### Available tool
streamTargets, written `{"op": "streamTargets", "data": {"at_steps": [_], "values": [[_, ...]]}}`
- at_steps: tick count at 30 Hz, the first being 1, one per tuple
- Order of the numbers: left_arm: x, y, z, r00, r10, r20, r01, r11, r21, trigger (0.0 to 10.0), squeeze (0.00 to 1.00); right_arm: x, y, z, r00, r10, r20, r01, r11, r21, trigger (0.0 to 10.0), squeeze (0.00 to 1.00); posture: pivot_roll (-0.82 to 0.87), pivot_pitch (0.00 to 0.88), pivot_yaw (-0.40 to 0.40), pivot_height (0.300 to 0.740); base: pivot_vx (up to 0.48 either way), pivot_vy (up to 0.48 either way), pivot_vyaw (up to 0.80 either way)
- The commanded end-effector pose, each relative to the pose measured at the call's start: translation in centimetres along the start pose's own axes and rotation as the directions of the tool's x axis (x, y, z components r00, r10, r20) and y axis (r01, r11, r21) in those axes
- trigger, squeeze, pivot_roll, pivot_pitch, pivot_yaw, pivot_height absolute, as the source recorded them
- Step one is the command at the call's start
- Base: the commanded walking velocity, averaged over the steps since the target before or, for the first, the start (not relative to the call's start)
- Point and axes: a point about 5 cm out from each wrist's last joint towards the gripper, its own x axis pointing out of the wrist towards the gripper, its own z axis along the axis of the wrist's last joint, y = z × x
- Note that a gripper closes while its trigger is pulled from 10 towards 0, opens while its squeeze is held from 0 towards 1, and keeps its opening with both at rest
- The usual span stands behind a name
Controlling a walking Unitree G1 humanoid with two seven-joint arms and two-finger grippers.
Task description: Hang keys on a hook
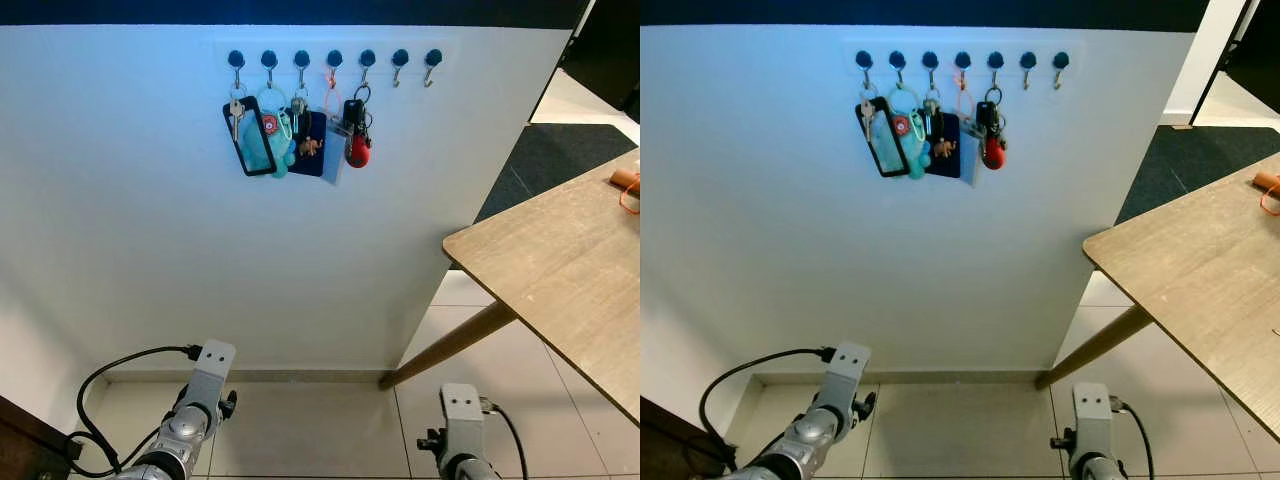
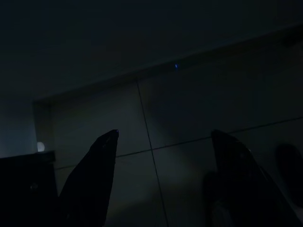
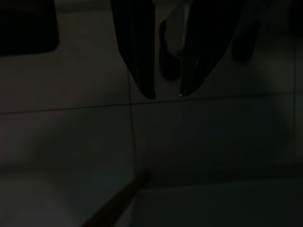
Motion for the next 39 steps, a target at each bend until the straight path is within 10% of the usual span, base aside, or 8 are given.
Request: {"op": "streamTargets", "data": {"at_steps": [1,27,30,31,32,33,34,39], "values": [[0.1,-0.3,0.0,1.000,-0.008,-0.013,0.008,1.000,-0.003,10.0,0.00,0.2,-0.2,0.8,0.999,-0.023,0.032,0.022,0.999,0.032,10.0,0.00,0.03,0.000,0.001,0.740,0.000,0.000,0.00],[-0.5,-1.5,-2.2,0.995,-0.053,-0.085,0.058,0.997,0.058,10.0,0.00,0.5,2.5,0.9,0.997,0.082,-0.008,-0.083,0.993,-0.083,10.0,0.00,0.03,0.016,-0.005,0.740,0.000,0.000,0.00],[-0.5,-1.9,-2.2,0.993,-0.081,-0.081,0.087,0.993,0.077,10.0,0.39,0.5,2.1,0.7,0.998,0.058,-0.008,-0.058,0.998,-0.025,10.0,0.00,0.04,0.016,-0.021,0.740,0.000,0.000,0.00],[-0.5,-2.0,-2.1,0.993,-0.084,-0.077,0.089,0.994,0.069,10.0,1.00,0.4,2.2,0.7,0.997,0.075,-0.012,-0.075,0.997,-0.009,10.0,0.00,0.04,0.015,-0.023,0.740,0.000,0.000,0.00],[-0.5,-2.0,-2.1,0.994,-0.084,-0.075,0.088,0.995,0.053,10.0,1.00,0.4,2.4,0.6,0.995,0.102,-0.011,-0.102,0.995,0.007,10.0,0.54,0.04,0.008,-0.030,0.740,0.000,0.000,0.00],[-0.5,-2.0,-2.1,0.994,-0.085,-0.073,0.088,0.995,0.041,10.0,1.00,0.4,2.6,0.5,0.993,0.121,-0.010,-0.121,0.992,0.017,10.0,0.54,0.04,0.008,-0.030,0.740,0.000,0.000,0.00],[-0.5,-2.0,-2.2,0.994,-0.085,-0.075,0.087,0.996,0.030,10.0,1.00,0.4,2.9,0.5,0.990,0.139,-0.008,-0.139,0.990,0.020,10.0,1.00,0.04,0.010,-0.027,0.740,0.000,0.000,0.00],[-0.6,-1.8,-2.3,0.993,-0.086,-0.085,0.091,0.995,0.047,10.0,1.00,0.4,3.5,0.8,0.986,0.167,-0.003,-0.167,0.986,-0.022,10.0,1.00,0.04,0.014,-0.008,0.740,0.000,0.000,0.00]]}}
